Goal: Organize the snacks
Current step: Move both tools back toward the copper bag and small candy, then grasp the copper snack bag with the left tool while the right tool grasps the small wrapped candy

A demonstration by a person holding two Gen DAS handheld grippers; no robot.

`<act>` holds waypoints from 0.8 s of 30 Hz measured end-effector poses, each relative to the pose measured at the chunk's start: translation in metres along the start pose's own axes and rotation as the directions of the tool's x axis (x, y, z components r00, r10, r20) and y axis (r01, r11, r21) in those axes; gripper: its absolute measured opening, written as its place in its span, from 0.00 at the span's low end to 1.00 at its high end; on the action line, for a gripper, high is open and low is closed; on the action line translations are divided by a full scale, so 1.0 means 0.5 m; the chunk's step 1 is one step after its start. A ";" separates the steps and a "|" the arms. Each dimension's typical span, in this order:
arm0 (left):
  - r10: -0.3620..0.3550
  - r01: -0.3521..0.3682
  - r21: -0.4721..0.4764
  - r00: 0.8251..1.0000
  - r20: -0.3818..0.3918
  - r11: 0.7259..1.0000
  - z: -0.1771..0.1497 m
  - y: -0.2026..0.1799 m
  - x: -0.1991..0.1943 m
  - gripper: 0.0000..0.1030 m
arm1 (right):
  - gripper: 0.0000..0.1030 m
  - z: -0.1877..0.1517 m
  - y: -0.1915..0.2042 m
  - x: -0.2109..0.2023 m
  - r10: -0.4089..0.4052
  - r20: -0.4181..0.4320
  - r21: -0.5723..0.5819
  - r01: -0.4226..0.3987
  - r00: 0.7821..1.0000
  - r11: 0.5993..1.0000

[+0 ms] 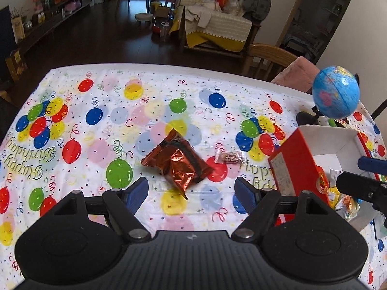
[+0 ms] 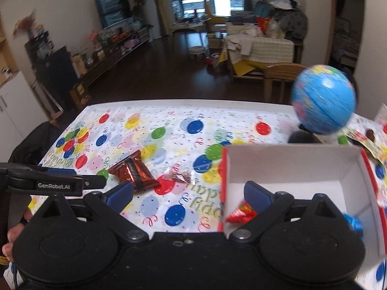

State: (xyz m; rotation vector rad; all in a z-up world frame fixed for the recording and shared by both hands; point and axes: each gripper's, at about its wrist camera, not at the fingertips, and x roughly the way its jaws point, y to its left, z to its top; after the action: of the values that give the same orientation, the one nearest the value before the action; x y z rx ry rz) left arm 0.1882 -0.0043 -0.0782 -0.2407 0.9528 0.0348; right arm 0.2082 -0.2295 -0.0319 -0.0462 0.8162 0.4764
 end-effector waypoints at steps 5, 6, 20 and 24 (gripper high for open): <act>-0.005 0.004 -0.033 1.000 -0.022 0.999 0.014 0.026 0.046 0.76 | 0.89 0.023 0.039 0.055 0.015 -0.038 -0.154 -0.021 0.999 0.988; -0.010 0.009 -0.041 1.000 -0.028 0.999 0.018 0.030 0.055 0.76 | 0.85 0.027 0.045 0.068 0.017 -0.051 -0.179 -0.026 0.999 0.984; -0.055 0.034 -0.141 0.988 -0.143 0.989 0.052 0.073 0.191 0.76 | 0.72 0.049 0.102 0.270 -0.022 -0.299 -0.461 -0.125 0.954 0.878; -0.077 0.050 -0.155 0.982 -0.173 0.987 0.059 0.072 0.219 0.76 | 0.67 0.058 0.104 0.319 -0.051 -0.347 -0.498 -0.138 0.936 0.856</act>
State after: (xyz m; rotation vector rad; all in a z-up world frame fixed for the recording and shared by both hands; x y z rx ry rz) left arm 0.2706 0.0288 -0.1574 -0.4189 1.1217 0.0267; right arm 0.2996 -0.1141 -0.1178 -0.6324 1.0196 0.7369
